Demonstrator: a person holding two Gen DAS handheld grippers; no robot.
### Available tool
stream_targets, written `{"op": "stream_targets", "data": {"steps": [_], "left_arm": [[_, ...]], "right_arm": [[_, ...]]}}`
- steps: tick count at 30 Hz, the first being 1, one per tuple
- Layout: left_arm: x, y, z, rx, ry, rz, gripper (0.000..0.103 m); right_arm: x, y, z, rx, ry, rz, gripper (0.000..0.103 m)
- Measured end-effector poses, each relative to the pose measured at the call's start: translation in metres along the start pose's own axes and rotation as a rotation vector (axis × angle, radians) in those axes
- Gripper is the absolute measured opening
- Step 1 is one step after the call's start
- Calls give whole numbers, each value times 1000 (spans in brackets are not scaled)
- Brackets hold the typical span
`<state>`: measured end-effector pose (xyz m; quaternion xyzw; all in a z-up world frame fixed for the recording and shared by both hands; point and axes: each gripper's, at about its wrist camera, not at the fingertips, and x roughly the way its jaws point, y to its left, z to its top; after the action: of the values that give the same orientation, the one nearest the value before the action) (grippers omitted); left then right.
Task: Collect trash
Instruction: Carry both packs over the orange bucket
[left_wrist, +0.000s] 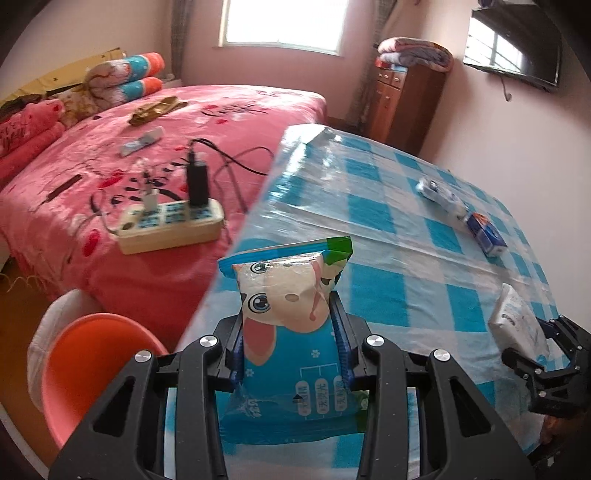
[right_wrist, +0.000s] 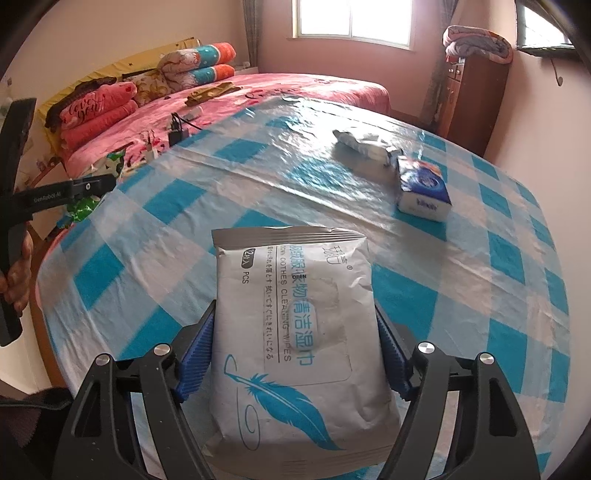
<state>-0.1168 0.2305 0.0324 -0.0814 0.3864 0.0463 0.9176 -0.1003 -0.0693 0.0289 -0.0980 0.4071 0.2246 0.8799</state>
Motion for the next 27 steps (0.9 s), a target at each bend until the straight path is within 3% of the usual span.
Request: {"op": "stream_targets", "data": {"steps": [14, 27], "left_arm": [[-23, 76, -10, -70, -16, 196, 40], [-30, 135, -35, -127, 22, 357, 40]], "right_arm": [[2, 64, 48, -107, -25, 128, 76], [15, 179, 84, -351, -25, 289, 76]]}}
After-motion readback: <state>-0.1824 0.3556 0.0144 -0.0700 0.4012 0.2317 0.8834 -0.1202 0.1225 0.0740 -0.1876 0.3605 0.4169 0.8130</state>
